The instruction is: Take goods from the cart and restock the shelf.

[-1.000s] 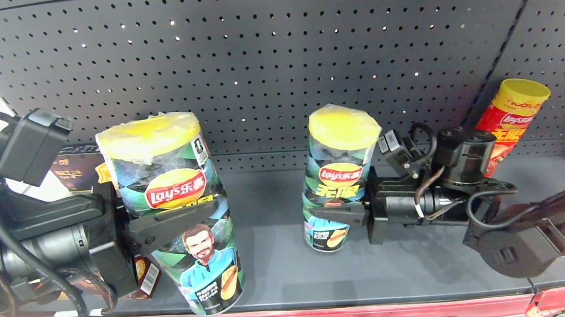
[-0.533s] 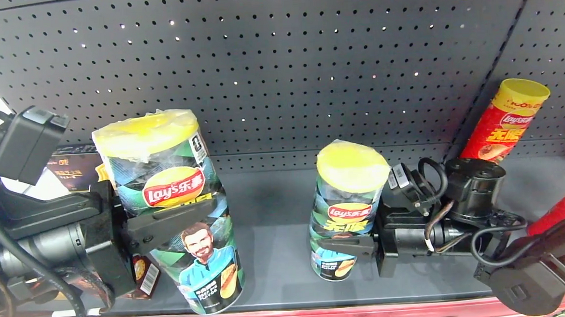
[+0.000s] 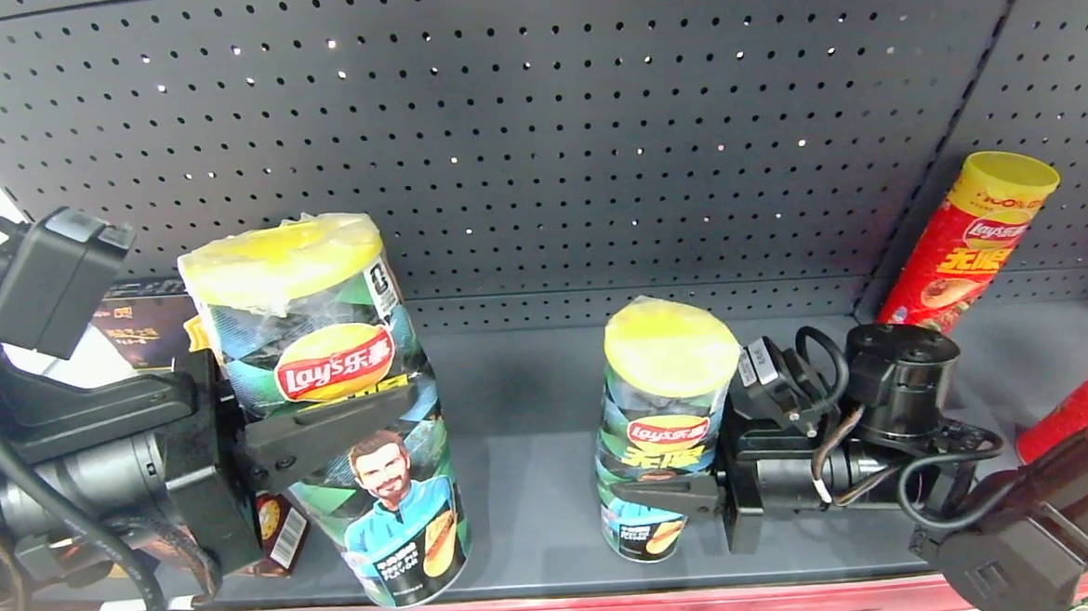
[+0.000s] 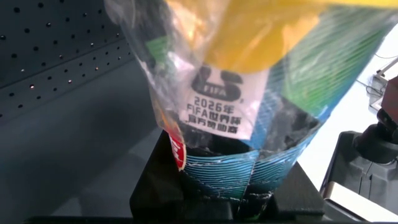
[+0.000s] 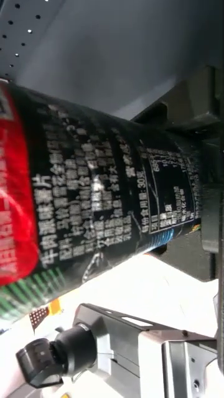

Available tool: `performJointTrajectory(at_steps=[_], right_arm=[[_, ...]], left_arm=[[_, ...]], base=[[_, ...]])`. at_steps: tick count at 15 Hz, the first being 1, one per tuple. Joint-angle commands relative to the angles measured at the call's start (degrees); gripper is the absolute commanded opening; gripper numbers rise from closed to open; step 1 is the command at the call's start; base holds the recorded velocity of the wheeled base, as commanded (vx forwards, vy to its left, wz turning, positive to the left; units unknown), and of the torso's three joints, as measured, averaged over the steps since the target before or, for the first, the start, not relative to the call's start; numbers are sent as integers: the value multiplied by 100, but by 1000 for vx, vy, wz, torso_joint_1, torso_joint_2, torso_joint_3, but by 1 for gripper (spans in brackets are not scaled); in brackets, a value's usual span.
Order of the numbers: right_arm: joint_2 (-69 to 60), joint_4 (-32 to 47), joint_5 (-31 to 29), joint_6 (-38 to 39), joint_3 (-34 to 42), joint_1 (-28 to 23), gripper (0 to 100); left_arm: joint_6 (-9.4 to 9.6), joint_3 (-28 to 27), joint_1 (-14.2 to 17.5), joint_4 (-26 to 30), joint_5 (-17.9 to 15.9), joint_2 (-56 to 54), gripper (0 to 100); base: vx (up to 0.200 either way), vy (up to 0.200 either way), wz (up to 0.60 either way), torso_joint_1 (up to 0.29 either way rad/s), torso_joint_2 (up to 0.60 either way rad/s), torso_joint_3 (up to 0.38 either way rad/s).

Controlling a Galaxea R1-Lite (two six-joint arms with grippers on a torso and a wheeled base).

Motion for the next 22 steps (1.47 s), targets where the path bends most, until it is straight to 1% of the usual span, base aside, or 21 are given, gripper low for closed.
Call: performJointTrajectory(at_steps=[1,4,6,11,13,15,18,20,21,22], right_arm=[[7,-13,-13,-65,163,3,100],[-63,-13,-31,-82,225,-50,100],[-256,-13,-39,-82,418,-67,100],[-898,-22,-57,-100,1113,-340,100],[-1610,31,-101,-100,1578,-366,100],[-2304,57,-189,-91,1921,-647,100],[-3543,250,-303,-91,2422,-1333,100],[-4484,866,-479,-91,2536,-1878,100],[-4862,1226,-663,-91,2536,-2098,100],[-5670,2070,-1402,-74,2536,-2520,100]], left_arm=[[-1,4,1,-3,-1,-2,0],[-1,4,1,-3,-1,-2,0],[-1,4,1,-3,-1,-2,0],[-1,4,1,-3,-1,-2,0],[-1,4,1,-3,-1,-2,0],[7,4,1,-3,-1,-11,0],[-1,4,1,6,-1,-81,0],[-1,4,1,6,7,-81,0],[-1,4,1,6,7,-90,0],[-1,4,1,-3,7,-90,0]], base=[[0,0,0,0,0,0],[0,0,0,0,0,0],[0,0,0,0,0,0],[0,0,0,0,0,0],[0,0,0,0,0,0],[0,0,0,0,0,0],[0,0,0,0,0,0],[0,0,0,0,0,0],[0,0,0,0,0,0],[0,0,0,0,0,0]])
